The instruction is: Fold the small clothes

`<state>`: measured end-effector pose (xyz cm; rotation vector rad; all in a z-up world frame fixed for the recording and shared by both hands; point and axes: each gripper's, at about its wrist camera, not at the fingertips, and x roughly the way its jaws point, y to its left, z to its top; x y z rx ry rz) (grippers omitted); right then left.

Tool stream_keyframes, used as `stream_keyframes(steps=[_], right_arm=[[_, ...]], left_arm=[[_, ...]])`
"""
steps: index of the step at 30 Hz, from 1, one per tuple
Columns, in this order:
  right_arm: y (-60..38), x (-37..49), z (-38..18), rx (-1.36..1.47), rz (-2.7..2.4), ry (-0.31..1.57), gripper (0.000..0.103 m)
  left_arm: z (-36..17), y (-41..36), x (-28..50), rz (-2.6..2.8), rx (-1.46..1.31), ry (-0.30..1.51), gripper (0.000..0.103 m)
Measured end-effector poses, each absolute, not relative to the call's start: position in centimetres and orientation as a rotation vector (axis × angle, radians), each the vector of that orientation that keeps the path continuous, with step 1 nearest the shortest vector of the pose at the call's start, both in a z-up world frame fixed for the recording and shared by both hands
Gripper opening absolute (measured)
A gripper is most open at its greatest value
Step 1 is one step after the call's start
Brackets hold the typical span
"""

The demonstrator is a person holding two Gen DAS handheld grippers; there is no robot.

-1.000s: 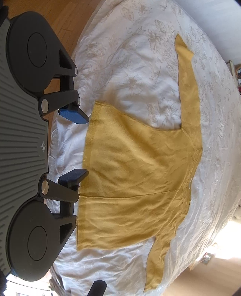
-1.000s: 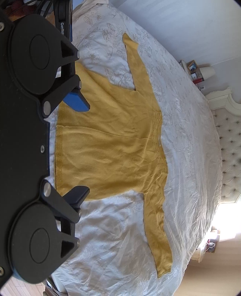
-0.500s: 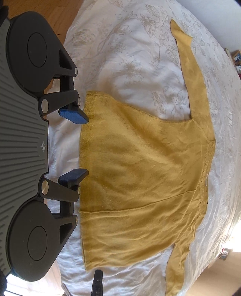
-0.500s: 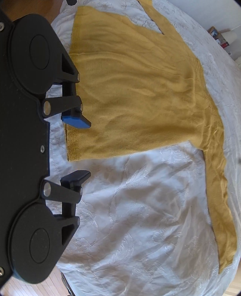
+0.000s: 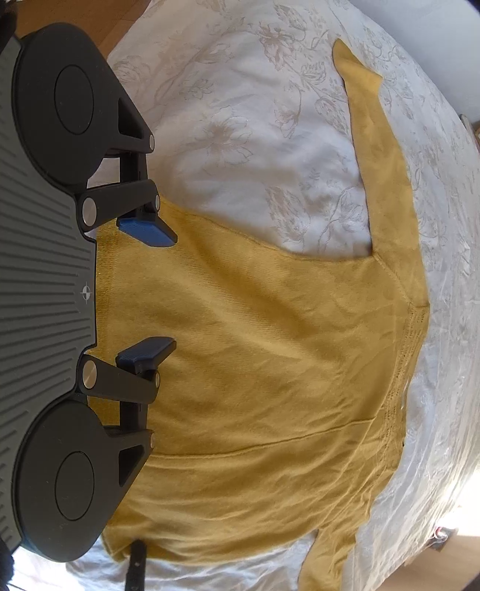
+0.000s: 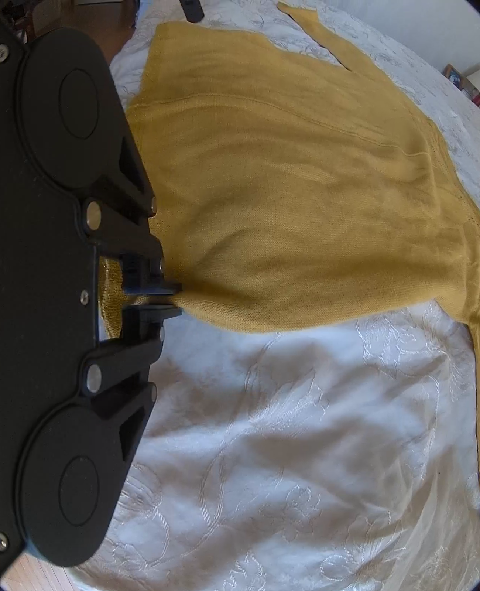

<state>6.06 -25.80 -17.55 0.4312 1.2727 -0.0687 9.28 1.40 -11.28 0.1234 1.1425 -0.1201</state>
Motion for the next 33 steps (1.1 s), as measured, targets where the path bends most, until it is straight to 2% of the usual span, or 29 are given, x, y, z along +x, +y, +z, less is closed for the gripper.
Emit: stream_keyframes(steps=[3,12,19,22,24,25,26,28,31,33], right_arm=[[-26.0,4.9,-15.2,0.295,-0.105,1.281,0.009],[-27.5,4.2,-15.2,0.347,-0.139,1.276,0.009],[-27.9,2.7,-17.4,0.387,-0.213,1.345,0.010],[-28.3,2.2,-16.8,0.384,-0.265,1.367,0.023],[-28.7,2.1,-14.7,0.345,-0.294,1.351,0.025],[-28.7,2.2,-13.8,0.329,-0.303,1.335,0.029],[-28.7,2.5,-12.9,0.316,-0.305,1.307,0.042],[-28.5,3.6,-11.1,0.279,-0.300,1.234,0.058],[-27.4,6.9,-9.2,0.219,-0.266,1.140,0.061],[-26.3,10.3,-9.2,0.210,-0.235,1.099,0.070]], left_arm=[[-10.9,1.7,10.2,-0.098,0.106,1.127,0.053],[-13.1,1.4,14.9,-0.060,0.176,1.114,0.053],[-17.6,1.9,17.4,-0.040,0.234,1.279,0.054],[-18.2,2.3,16.8,-0.067,0.305,1.285,0.054],[-18.1,2.9,16.7,-0.055,0.292,1.308,0.055],[-18.1,3.3,16.6,-0.048,0.268,1.319,0.055],[-18.1,3.9,16.6,-0.041,0.241,1.330,0.056],[-18.2,5.0,16.3,-0.033,0.193,1.345,0.059],[-18.4,6.5,15.8,-0.031,0.141,1.352,0.065],[-18.5,7.4,15.5,-0.033,0.116,1.350,0.068]])
